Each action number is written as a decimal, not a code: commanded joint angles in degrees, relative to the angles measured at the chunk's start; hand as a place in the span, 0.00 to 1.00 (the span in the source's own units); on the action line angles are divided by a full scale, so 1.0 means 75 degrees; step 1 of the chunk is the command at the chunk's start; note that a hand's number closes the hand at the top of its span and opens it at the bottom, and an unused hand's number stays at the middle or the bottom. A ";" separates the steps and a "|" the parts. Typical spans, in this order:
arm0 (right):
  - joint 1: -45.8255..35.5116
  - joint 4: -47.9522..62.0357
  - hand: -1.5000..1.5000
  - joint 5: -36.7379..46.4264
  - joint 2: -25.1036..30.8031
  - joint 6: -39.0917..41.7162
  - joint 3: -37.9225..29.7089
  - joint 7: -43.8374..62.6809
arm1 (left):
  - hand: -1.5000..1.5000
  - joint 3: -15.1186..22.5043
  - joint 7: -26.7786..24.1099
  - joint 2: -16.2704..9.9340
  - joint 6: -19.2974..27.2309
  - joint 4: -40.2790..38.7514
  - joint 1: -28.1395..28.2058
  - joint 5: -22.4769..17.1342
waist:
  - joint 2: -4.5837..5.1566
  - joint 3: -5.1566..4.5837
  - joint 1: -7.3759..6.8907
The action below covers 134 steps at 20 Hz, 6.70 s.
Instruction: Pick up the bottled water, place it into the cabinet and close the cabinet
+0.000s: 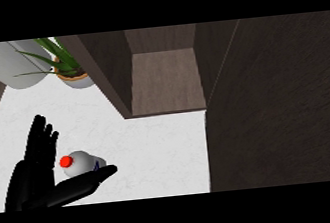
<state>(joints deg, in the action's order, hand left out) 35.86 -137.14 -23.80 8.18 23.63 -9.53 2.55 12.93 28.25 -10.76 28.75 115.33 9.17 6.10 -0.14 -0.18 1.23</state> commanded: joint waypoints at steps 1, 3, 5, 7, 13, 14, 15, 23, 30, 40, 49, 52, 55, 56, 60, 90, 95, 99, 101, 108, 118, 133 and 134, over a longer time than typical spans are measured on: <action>0.0650 -0.1544 0.00 -0.1124 -0.0160 -0.0135 -0.0042 0.0450 | 0.00 -0.0651 -0.0936 -0.0116 -0.0372 -0.0892 0.0030 -0.0637 | -0.0001 0.0003 -0.0001; 0.0465 -0.1292 0.00 -0.1469 0.0057 -0.0126 -0.0365 0.0430 | 0.00 -0.0649 -0.1447 0.0021 -0.0461 -0.1430 0.0267 -0.0742 | 0.0008 0.0003 -0.0037; 0.0421 -0.1347 0.00 -0.1561 0.0168 -0.0104 -0.0361 0.0506 | 0.00 -0.0818 -0.1605 0.0159 -0.0486 -0.2148 -0.0205 -0.0832 | 0.0022 0.0001 0.0016; 0.0760 -0.1688 0.00 -0.1307 -0.0032 -0.0134 -0.0060 0.0547 | 0.00 -0.0866 -0.2061 0.0220 -0.0653 -0.2453 -0.0071 -0.0974 | 0.0009 -0.0001 0.0016; 0.1191 -0.1608 0.00 -0.2050 0.0342 0.0226 -0.0752 0.0174 | 0.00 -0.1340 -0.2645 0.0341 -0.1045 -0.3357 -0.0060 -0.1540 | -0.0010 0.0005 0.0055; 0.1074 -0.1588 0.00 -0.1478 0.0090 0.0167 -0.0257 0.0139 | 0.00 -0.1269 -0.3194 0.0449 -0.1209 -0.3725 0.0145 -0.1553 | 0.0002 0.0002 -0.0011; 0.0874 -0.1024 0.00 -0.1903 0.0385 0.0372 -0.0834 -0.0114 | 0.00 -0.1632 -0.3181 0.0221 -0.1351 -0.3964 -0.0117 -0.1707 | 0.0007 0.0011 -0.0028; 0.1358 -0.1652 0.00 -0.1972 0.0364 0.0258 -0.0561 -0.0103 | 0.00 -0.2013 -0.4636 0.0572 -0.1488 -0.5588 -0.0278 -0.1824 | 0.0016 -0.0007 0.0000; 0.1528 -0.0901 0.00 -0.1810 0.0425 0.0686 -0.0766 -0.0690 | 0.00 -0.2512 -0.5834 0.0801 -0.2864 -0.6795 -0.0592 -0.2865 | 0.0015 0.0005 -0.0023; 0.2374 -0.1482 0.00 -0.2027 0.0502 0.0914 -0.0923 -0.1056 | 1.00 -0.2773 -0.6580 0.1235 -0.3733 -0.7402 -0.0953 -0.3539 | -0.0013 0.0006 0.0020; 0.2128 -0.1314 0.00 -0.2202 0.0718 0.0608 -0.1132 -0.0876 | 1.00 -0.2723 -0.7261 0.1426 -0.3896 -0.7754 -0.1317 -0.3576 | 0.0015 0.0013 -0.0086; 0.2520 -0.1783 0.00 -0.1826 0.0431 0.0612 -0.0758 -0.0986 | 1.00 -0.2649 -0.7233 0.1352 -0.3677 -0.7157 -0.1304 -0.3462 | -0.0012 0.0013 -0.0057; 0.1850 -0.0804 0.00 -0.2037 0.0910 0.0686 -0.1253 -0.1230 | 1.00 -0.2963 -0.7838 0.0753 -0.4857 -0.7755 -0.1747 -0.3746 | 0.0021 0.0010 -0.0099; 0.2290 -0.1008 0.00 -0.2383 0.0902 0.0898 -0.1404 -0.1401 | 1.00 -0.3060 -0.8204 0.0517 -0.5401 -0.8058 -0.1655 -0.3814 | 0.0011 0.0001 -0.0004; 0.2313 -0.1253 0.00 -0.2389 0.1021 0.0646 -0.1290 -0.1148 | 1.00 -0.3153 -0.8779 0.0005 -0.6071 -0.8470 -0.1941 -0.3686 | 0.0033 -0.0001 -0.0038; 0.2191 -0.1116 0.00 -0.2810 0.1336 0.0448 -0.1615 -0.1086 | 1.00 0.0331 -0.5931 0.1434 -0.0871 -0.6020 -0.4335 -0.3039 | 0.0020 0.0012 0.0034; 0.1763 -0.0852 0.00 -0.3055 0.1569 0.0327 -0.1813 -0.1106 | 1.00 0.0455 -0.5397 0.1435 -0.0141 -0.6610 -0.5024 -0.2644 | 0.0029 0.0014 -0.0026; 0.2184 -0.1140 0.00 -0.3377 0.1584 0.0509 -0.1803 -0.1138 | 1.00 0.0383 -0.5389 0.1435 0.0213 -0.7855 -0.5966 -0.2872 | 0.0056 0.0004 0.0180; 0.2115 -0.0820 0.00 -0.3218 0.1541 0.0724 -0.1708 -0.1169 | 1.00 0.0530 -0.5630 0.1435 0.0407 -0.8097 -0.5867 -0.2840 | 0.0039 0.0012 0.0083; 0.2088 -0.0968 0.00 -0.3334 0.1497 0.0608 -0.1634 -0.1144 | 1.00 0.0079 -0.6221 0.1435 0.0212 -0.9704 -0.6943 -0.3571 | 0.0082 0.0004 0.0214; 0.2023 -0.0555 0.00 -0.3028 0.1427 0.0887 -0.1673 -0.1377 | 1.00 -0.0548 -0.7202 0.1435 0.0234 -1.1855 -0.8390 -0.3875 | 0.0132 0.0006 0.0283; 0.1601 -0.0328 0.00 -0.2987 0.1656 0.1008 -0.1460 -0.1483 | 0.00 -0.0716 -0.7175 0.1160 0.0514 -1.4019 -1.0017 -0.3535 | 0.0230 0.0006 0.0492; 0.1809 -0.0257 0.00 -0.2850 0.1469 0.1075 -0.1468 -0.1487 | 0.00 -0.0702 -0.7221 0.1431 0.0607 -1.4041 -0.9966 -0.3509 | 0.0163 0.0012 0.0404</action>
<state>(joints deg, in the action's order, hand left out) 47.06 -133.30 -44.41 21.07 32.27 -20.89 -10.18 8.35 -25.80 -0.50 33.62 12.65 -64.51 -20.46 1.31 -0.12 4.52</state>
